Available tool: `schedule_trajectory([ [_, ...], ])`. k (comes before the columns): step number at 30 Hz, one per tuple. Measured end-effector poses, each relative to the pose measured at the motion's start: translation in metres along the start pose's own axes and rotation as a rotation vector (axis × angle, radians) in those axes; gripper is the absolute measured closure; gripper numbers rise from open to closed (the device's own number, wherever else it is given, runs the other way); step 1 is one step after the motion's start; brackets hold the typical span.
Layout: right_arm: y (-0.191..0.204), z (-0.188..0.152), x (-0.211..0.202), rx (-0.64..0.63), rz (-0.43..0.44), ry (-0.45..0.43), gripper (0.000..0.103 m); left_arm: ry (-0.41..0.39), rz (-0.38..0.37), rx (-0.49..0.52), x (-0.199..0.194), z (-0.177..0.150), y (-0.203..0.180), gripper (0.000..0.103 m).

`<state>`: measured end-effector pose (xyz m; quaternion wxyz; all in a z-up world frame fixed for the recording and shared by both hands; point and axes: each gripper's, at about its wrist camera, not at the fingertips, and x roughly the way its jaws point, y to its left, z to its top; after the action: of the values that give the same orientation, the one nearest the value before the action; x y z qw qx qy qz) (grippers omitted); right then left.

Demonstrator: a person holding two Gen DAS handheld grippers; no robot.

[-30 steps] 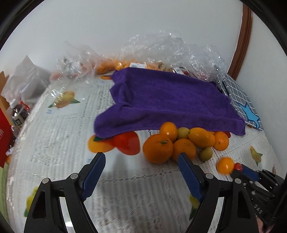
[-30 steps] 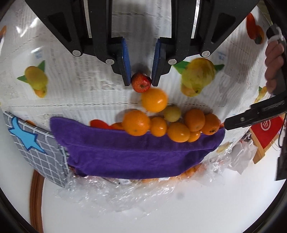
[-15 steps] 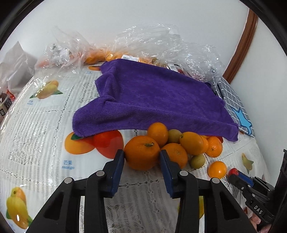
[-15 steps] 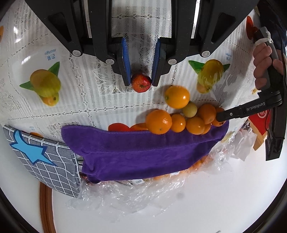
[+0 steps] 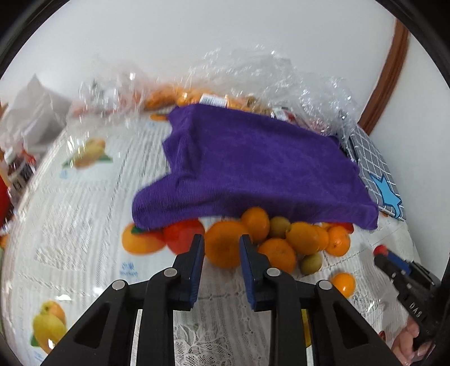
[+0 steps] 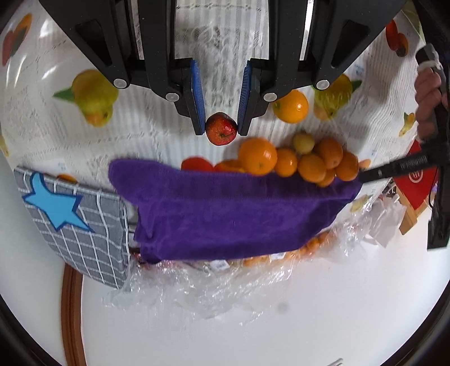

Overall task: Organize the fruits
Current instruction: 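Grasp an orange beside the purple towel with the left gripper, then lower the red fruit onto the purple towel with the right gripper while the left places its orange there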

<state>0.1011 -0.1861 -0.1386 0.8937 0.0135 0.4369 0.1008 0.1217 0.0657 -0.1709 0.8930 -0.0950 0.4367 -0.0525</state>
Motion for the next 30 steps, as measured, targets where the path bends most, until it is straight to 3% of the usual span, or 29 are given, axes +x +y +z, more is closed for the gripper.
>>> schedule_trajectory([
  [2,0.0,0.002,0.0,-0.004,-0.002,-0.001,0.08,0.021,-0.017,-0.013,0.005,-0.007,0.004,0.057],
  [3,0.001,0.002,0.001,-0.003,-0.001,0.003,0.08,0.022,-0.013,-0.016,0.005,-0.009,0.004,0.055],
  [10,0.006,-0.003,0.008,-0.009,0.004,0.033,0.08,0.028,-0.024,-0.012,0.019,-0.006,0.001,0.045],
  [15,0.007,-0.005,0.007,-0.024,-0.012,0.041,0.08,0.008,-0.046,-0.085,0.027,-0.002,0.008,0.05],
  [17,0.006,-0.006,0.007,-0.024,-0.012,0.046,0.08,0.008,-0.087,-0.08,0.028,-0.001,0.01,0.063],
  [30,-0.005,0.021,0.006,-0.011,-0.03,0.005,0.08,-0.05,-0.067,-0.083,-0.003,0.025,0.012,0.063],
])
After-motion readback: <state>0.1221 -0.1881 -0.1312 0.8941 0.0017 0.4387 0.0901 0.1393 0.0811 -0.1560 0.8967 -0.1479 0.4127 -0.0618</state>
